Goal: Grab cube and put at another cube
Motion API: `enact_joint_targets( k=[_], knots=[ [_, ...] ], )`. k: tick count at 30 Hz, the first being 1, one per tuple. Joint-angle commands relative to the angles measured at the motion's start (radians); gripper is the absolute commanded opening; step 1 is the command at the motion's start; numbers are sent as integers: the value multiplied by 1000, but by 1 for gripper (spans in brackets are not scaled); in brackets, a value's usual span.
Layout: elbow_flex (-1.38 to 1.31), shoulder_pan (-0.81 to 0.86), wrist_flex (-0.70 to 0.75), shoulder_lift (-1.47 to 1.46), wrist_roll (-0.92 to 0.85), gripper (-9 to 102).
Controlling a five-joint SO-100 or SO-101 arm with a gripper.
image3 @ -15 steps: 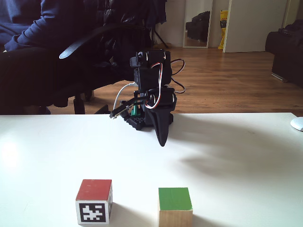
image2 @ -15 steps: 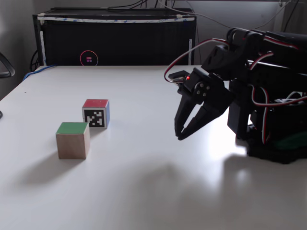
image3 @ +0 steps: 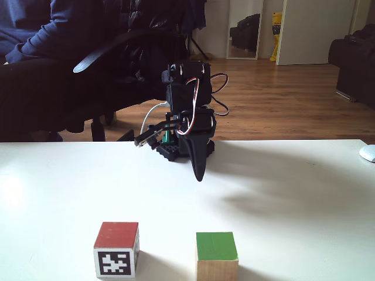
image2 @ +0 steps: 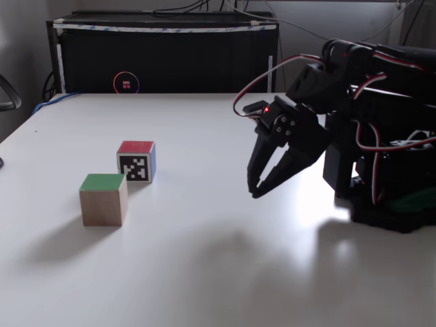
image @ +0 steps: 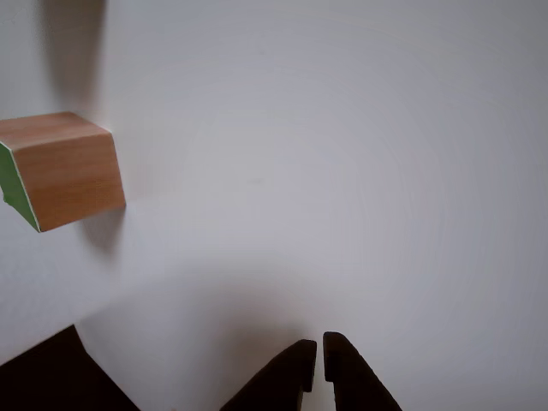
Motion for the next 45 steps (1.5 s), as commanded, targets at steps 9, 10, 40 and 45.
enact_joint_targets(
  k=[9, 10, 40, 45],
  knots=[
    [-41, 25, -35, 3, -2, 0],
    [-64, 32, -38, 3, -3, 0],
    [-1381, -31, -35, -1543, 227, 48],
    [-1580, -41, 72, -1726, 255, 48]
  ],
)
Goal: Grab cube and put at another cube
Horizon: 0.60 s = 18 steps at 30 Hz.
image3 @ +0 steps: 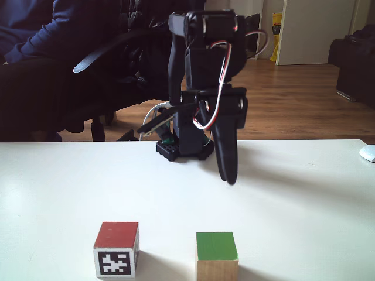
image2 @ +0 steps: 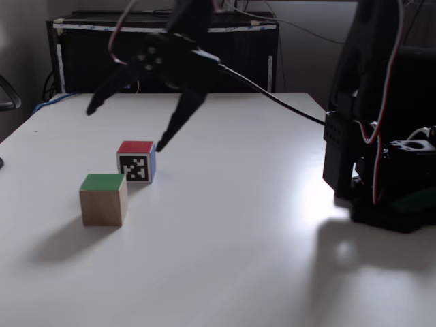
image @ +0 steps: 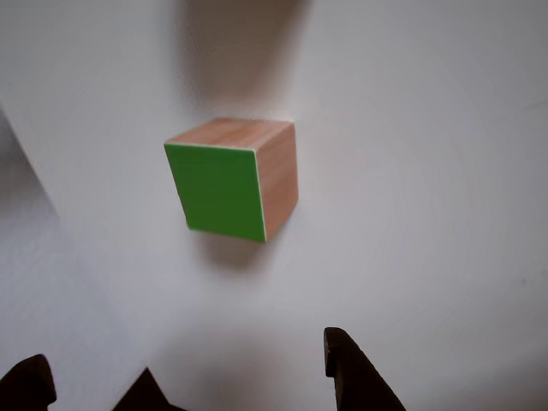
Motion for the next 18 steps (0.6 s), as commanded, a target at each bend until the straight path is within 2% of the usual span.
enact_joint_targets(
  k=[1, 5, 18],
  knots=[
    [-146, -15, 48, -84, 14, 48],
    [-233, -6, 87, -204, -14, 48],
    [-371, 61, 87, -370, -95, 48]
  ],
)
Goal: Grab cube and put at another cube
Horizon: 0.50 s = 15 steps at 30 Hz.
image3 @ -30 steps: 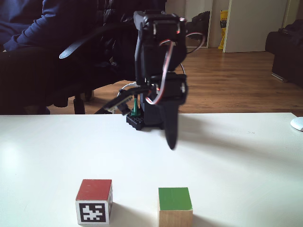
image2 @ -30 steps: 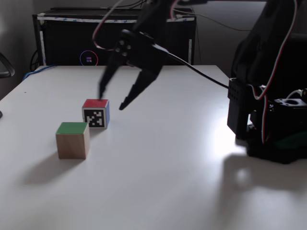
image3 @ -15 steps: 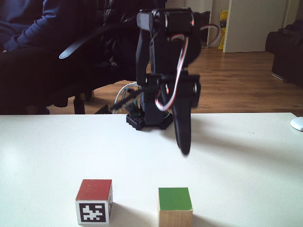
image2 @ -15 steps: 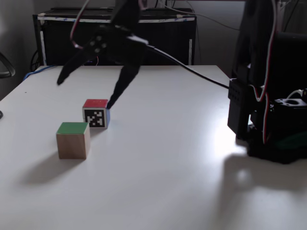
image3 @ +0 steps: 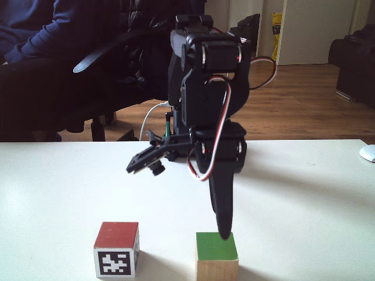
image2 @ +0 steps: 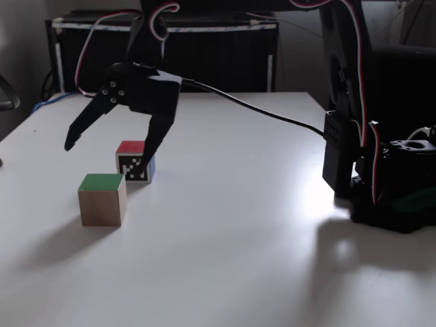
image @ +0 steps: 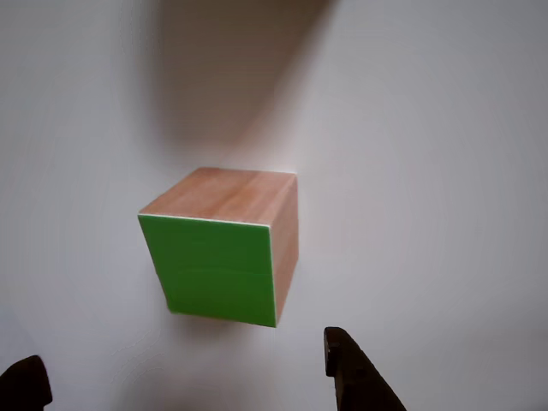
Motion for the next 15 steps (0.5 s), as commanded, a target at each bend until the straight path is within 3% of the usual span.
enact_joint_targets(
  k=[1, 15],
  knots=[
    [-63, 20, 3, -12, -14, 48],
    [-166, 29, 3, -183, -18, 48]
  ],
)
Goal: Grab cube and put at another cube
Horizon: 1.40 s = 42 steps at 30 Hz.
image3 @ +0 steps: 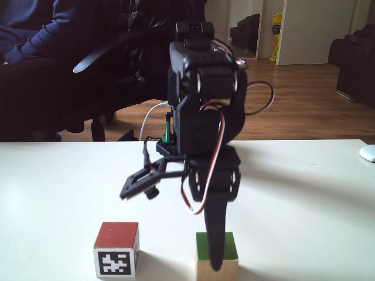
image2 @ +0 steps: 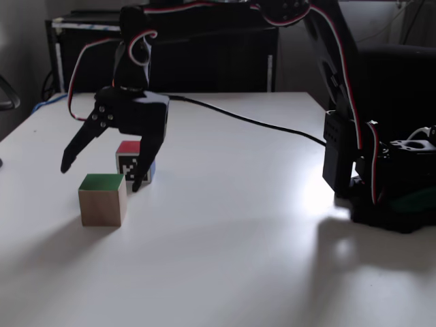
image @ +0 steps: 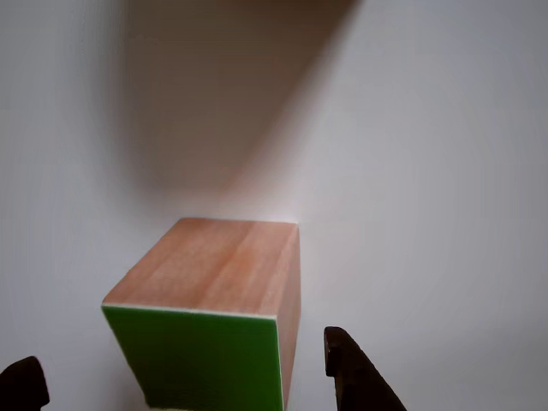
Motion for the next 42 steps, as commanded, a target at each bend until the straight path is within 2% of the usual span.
enact_joint_targets(
  k=[1, 17, 21, 24, 28, 34, 42],
  knots=[
    [-51, -2, 3, -2, -3, 48],
    [-84, -20, 3, -63, 3, 36],
    [-103, -21, 3, -78, -2, 28],
    [-106, -21, 0, -81, -21, 15],
    [-129, -8, 3, -78, -5, 6],
    [-161, 14, 49, -23, 11, 5],
    [-69, 87, 69, 299, -18, 5]
  ],
)
